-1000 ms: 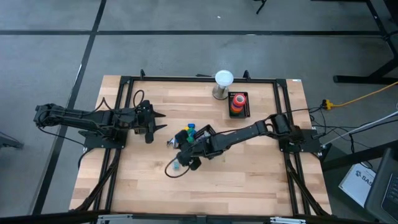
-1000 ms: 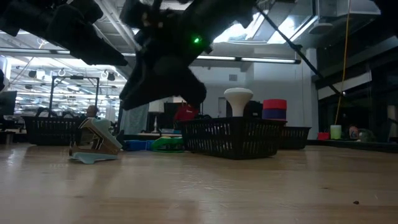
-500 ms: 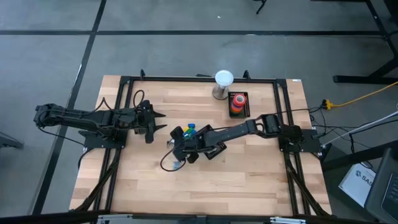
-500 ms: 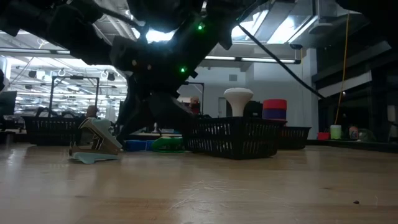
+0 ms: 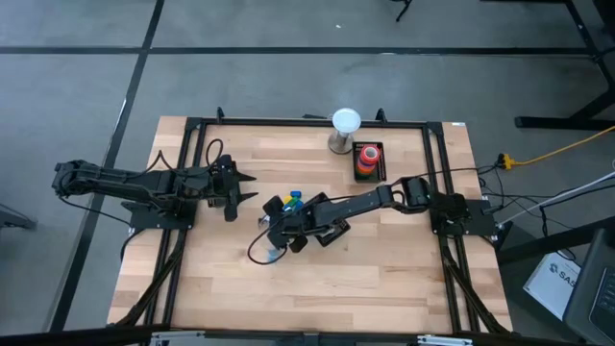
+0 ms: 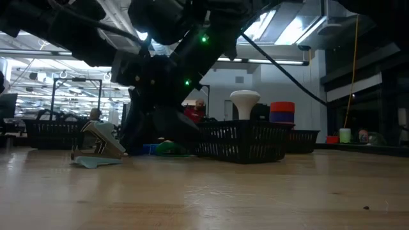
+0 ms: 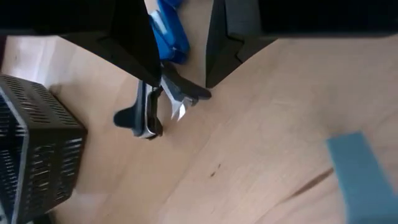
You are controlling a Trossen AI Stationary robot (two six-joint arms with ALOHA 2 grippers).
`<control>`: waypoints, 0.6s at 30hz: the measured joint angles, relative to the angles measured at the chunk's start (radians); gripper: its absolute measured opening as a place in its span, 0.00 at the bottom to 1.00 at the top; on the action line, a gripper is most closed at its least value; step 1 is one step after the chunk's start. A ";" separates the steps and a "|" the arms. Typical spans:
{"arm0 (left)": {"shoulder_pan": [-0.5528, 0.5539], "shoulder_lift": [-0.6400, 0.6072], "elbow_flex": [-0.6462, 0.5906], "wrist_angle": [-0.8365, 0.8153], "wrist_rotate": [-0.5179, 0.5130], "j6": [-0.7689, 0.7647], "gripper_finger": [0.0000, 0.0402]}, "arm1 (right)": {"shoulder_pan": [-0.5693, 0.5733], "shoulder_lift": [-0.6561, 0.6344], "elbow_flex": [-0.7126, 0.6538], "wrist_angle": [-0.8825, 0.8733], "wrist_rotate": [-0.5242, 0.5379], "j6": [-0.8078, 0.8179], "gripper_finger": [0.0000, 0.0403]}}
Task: Pick and place Stapler, Stapler remover, tape
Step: Put the black staple remover into the center black bin
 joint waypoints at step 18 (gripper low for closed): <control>0.000 0.000 0.000 0.000 0.000 0.000 0.52 | 0.002 0.007 0.000 0.011 0.004 0.056 0.19</control>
